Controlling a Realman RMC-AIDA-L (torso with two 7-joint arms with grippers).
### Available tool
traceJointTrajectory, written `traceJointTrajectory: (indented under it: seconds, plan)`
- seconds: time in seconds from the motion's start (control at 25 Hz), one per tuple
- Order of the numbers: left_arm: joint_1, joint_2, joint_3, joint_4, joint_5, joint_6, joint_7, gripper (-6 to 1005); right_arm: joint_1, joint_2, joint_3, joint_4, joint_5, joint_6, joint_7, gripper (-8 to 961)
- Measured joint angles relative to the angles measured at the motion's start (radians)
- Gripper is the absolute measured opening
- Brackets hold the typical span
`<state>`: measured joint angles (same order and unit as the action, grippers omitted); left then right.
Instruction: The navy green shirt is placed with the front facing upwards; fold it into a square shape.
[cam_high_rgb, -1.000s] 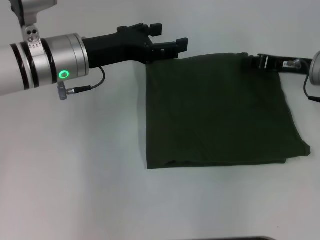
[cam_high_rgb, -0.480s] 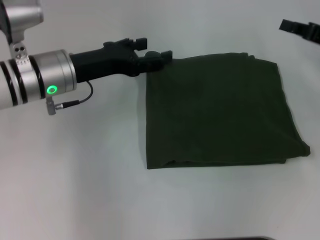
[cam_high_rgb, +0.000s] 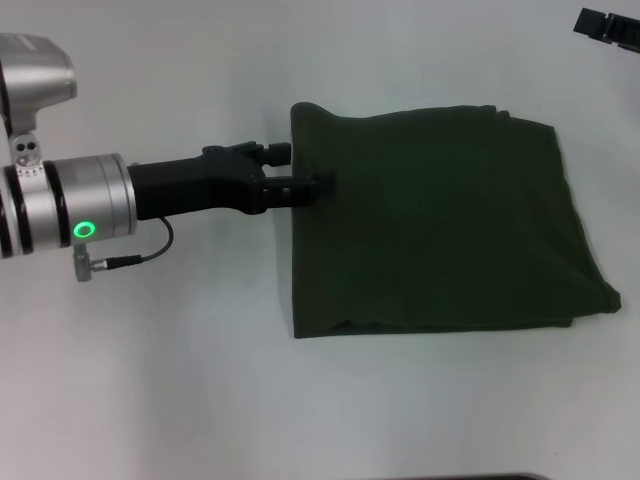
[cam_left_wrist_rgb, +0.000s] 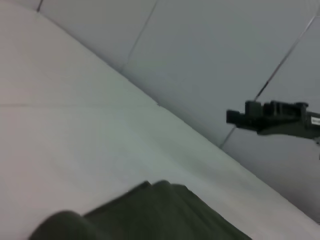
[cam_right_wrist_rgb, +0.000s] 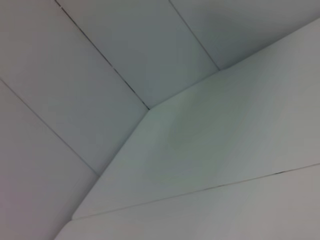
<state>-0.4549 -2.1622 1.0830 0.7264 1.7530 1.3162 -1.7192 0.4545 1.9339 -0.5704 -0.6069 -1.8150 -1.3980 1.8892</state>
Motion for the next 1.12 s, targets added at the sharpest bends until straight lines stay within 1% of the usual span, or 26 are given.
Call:
traceJointTrajectory:
  seconds: [0.12, 0.32, 0.48, 0.64, 0.8, 1.0, 1.12]
  plan:
    - [0.001, 0.003, -0.023, 0.016, 0.045, 0.032, -0.052, 940, 0.001, -0.012, 0.004, -0.003, 0.000, -0.003, 0.013, 462]
    - [0.002, 0.010, -0.071, 0.042, 0.155, 0.094, -0.144, 941, 0.000, -0.020, 0.014, -0.003, 0.002, 0.004, 0.022, 679]
    - [-0.003, 0.020, -0.139, 0.042, 0.233, 0.172, -0.203, 939, 0.001, -0.026, 0.025, -0.011, 0.000, 0.003, 0.026, 692]
    - [0.002, 0.023, -0.174, 0.046, 0.265, 0.210, -0.238, 937, 0.000, -0.031, 0.026, -0.013, 0.000, 0.004, 0.027, 700]
    - [-0.002, 0.022, -0.174, 0.031, 0.290, 0.202, -0.243, 937, -0.003, -0.034, 0.027, -0.014, 0.000, 0.004, 0.027, 701]
    - [-0.010, 0.007, -0.165, 0.021, 0.320, 0.179, -0.235, 937, -0.007, -0.035, 0.028, -0.014, 0.000, 0.004, 0.027, 700]
    - [-0.010, 0.004, -0.142, 0.016, 0.320, 0.162, -0.228, 936, -0.007, -0.035, 0.027, -0.014, 0.000, 0.002, 0.027, 700]
